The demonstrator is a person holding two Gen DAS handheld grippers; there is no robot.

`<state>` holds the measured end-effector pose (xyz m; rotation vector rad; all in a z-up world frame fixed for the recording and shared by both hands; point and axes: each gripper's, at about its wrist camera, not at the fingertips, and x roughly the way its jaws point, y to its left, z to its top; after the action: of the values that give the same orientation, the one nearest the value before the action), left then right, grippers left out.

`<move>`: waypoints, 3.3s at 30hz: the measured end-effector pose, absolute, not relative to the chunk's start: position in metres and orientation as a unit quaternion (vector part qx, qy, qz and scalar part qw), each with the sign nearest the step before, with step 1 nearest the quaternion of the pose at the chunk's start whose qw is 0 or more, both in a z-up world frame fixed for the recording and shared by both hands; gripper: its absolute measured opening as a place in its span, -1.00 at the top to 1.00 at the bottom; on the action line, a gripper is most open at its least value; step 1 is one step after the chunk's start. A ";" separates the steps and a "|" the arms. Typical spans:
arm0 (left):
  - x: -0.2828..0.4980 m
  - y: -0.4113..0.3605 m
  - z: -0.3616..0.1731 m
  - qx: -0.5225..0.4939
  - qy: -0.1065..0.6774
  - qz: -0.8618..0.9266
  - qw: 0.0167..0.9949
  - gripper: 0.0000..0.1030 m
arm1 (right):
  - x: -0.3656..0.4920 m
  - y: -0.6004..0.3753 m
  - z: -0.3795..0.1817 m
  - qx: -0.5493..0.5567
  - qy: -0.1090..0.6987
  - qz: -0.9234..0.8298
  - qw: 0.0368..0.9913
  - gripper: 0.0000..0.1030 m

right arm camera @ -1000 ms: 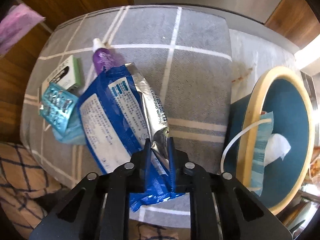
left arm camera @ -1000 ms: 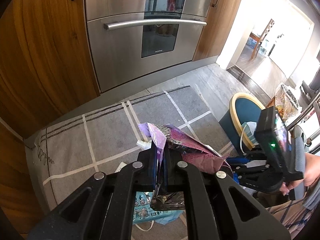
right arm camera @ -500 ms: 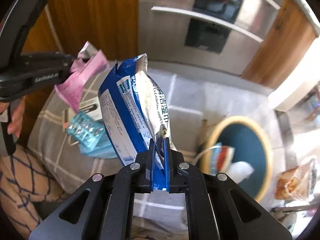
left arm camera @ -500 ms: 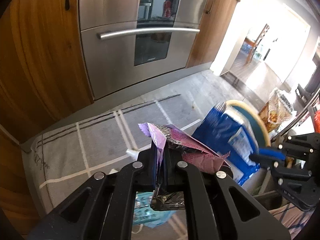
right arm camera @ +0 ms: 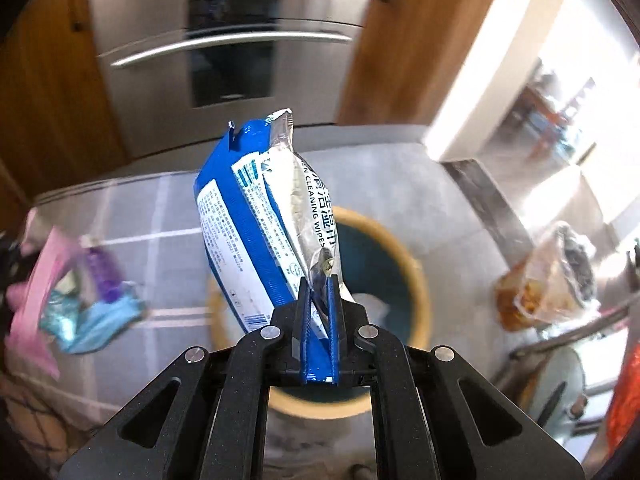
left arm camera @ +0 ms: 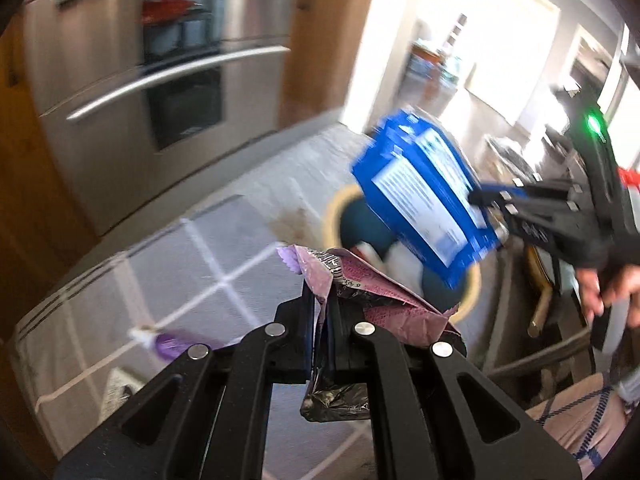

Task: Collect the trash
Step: 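Carry the wipes pack and pink bag over the teal bin and release both, then move both tools back over the spray bottle and blister pack on the mat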

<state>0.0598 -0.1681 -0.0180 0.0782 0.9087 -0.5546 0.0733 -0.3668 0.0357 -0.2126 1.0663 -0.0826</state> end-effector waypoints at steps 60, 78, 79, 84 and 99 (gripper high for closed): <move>0.046 -0.126 0.033 0.100 0.400 -0.187 0.892 -0.89 | 0.090 -0.381 0.030 -0.022 0.498 -0.046 0.866 -0.85; 0.039 -0.024 0.014 0.018 0.412 -0.081 0.907 -0.89 | 0.088 -0.346 0.024 -0.050 0.496 0.000 0.867 -0.86; 0.040 -0.019 0.012 0.010 0.414 -0.078 0.907 -0.89 | 0.088 -0.342 0.023 -0.049 0.496 0.007 0.867 -0.86; 0.044 -0.004 0.006 -0.020 0.426 -0.074 0.901 -0.89 | 0.085 -0.309 0.017 -0.056 0.497 0.064 0.864 -0.86; 0.028 0.039 -0.005 -0.007 0.446 -0.062 0.893 -0.89 | 0.098 -0.205 -0.029 -0.088 0.539 0.140 0.826 -0.86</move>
<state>0.0280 0.0389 -0.0050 -0.0151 0.9263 -0.1282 0.0982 -0.2046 -0.0289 -0.1864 1.1442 0.2965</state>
